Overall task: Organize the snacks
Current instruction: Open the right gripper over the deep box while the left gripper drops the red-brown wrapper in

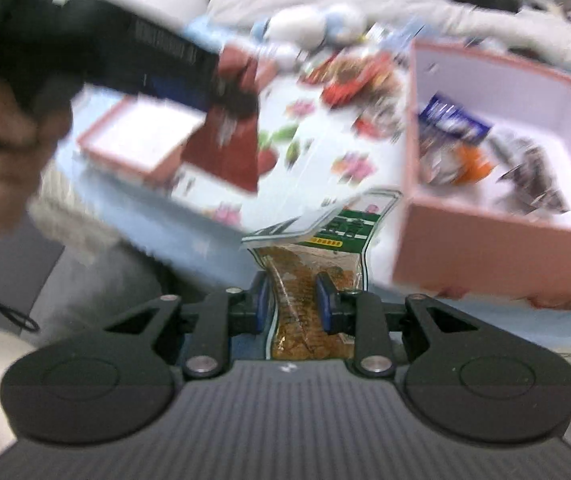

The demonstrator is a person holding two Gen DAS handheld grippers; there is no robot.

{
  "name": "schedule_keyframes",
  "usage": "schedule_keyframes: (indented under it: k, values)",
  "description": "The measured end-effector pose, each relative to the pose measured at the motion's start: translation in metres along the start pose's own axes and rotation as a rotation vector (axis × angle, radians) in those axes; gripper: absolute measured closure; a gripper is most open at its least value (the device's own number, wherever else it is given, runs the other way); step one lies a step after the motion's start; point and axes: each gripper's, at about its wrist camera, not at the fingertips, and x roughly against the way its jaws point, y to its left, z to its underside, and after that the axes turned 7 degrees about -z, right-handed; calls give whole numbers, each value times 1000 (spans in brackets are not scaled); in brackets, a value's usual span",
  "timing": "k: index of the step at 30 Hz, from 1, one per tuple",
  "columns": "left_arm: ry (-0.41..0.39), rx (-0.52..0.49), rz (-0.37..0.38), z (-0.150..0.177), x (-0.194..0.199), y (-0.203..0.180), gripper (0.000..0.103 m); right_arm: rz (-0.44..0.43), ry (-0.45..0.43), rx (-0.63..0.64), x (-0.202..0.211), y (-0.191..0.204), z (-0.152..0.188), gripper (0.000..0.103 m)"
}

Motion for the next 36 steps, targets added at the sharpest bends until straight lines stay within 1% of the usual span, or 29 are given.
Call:
schedule_keyframes:
  k: [3,5,8,11,16,18,21,23,28,31,33,34,35,36]
  values:
    - [-16,-22,26,-6,2,-13,60,28,-73,-23,19,-9,-10,75]
    - [-28,-42,45,-11,3,-24,60,67,-117,-32,32,-16,-17,82]
    - [-57,-80,74,-22,4,-44,60,110,-167,-43,37,-32,-25,83]
    - [-74,-114,95,-35,1,-63,60,121,-209,-95,39,-51,-31,84]
    - [-108,-185,119,-60,-3,-95,60,210,-293,-134,54,-82,-48,86]
    - [-117,-211,129,-71,-6,-108,60,221,-317,-175,58,-100,-56,86]
    - [-112,-253,150,-90,-20,-130,60,265,-318,-209,53,-126,-67,86]
    - [-95,-282,155,-102,-35,-144,60,281,-292,-237,42,-143,-74,86]
    - [-14,-335,162,-123,-80,-177,60,302,-214,-322,15,-178,-80,84]
    - [34,-346,164,-127,-101,-190,59,320,-180,-351,4,-189,-78,85]
    - [66,-347,170,-128,-111,-192,59,332,-162,-380,5,-193,-73,84]
    - [76,-355,173,-129,-114,-195,59,334,-159,-389,5,-194,-71,80]
    - [78,-361,173,-128,-116,-194,56,330,-159,-396,6,-196,-68,69]
    - [78,-366,173,-128,-116,-195,53,326,-159,-403,7,-196,-66,59]
